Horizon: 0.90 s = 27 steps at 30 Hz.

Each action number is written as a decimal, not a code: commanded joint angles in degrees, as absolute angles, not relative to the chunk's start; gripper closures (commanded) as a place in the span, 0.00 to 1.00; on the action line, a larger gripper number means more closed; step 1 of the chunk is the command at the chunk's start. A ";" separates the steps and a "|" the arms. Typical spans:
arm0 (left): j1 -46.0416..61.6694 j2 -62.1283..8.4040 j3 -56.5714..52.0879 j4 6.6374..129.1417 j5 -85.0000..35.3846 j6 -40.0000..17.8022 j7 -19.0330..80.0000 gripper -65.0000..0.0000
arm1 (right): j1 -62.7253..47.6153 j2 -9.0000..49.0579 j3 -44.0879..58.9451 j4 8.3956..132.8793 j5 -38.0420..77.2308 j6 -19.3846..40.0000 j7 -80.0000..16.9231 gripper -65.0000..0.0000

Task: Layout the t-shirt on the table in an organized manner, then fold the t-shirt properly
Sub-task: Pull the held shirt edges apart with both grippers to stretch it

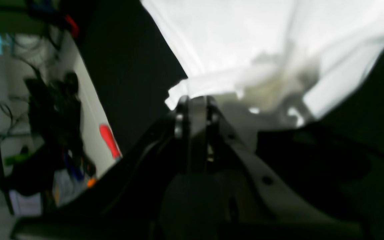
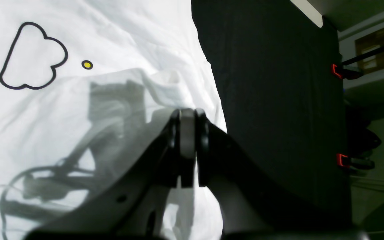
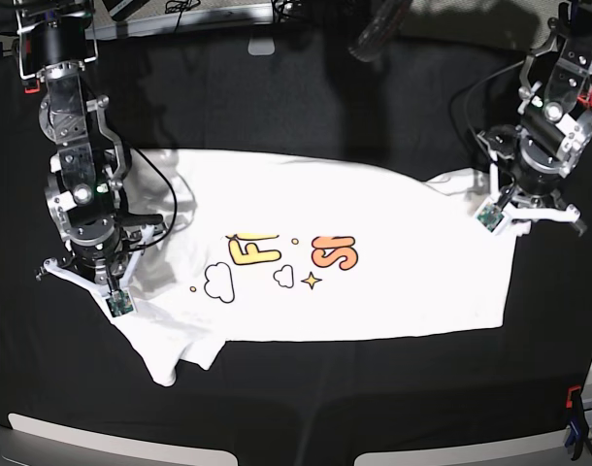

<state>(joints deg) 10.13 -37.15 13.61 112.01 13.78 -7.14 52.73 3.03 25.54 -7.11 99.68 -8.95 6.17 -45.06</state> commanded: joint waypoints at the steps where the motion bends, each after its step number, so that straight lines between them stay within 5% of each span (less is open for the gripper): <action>1: 9.65 -38.02 13.23 112.90 14.50 -6.50 53.12 1.00 | 4.25 26.17 -6.76 100.71 -9.80 5.63 -44.21 1.00; 15: 6.37 -39.88 13.23 112.86 18.41 0.03 46.17 1.00 | 4.91 26.20 -6.76 100.73 -11.60 5.63 -43.35 1.00; 20: 6.35 -39.90 13.23 112.86 18.39 -0.01 43.55 1.00 | 4.91 26.22 -6.76 100.73 -8.93 10.07 -44.18 1.00; 27: 6.35 -39.86 13.23 109.47 1.13 -6.04 35.88 1.00 | 5.06 26.20 -6.74 100.73 -8.93 10.04 -44.71 1.00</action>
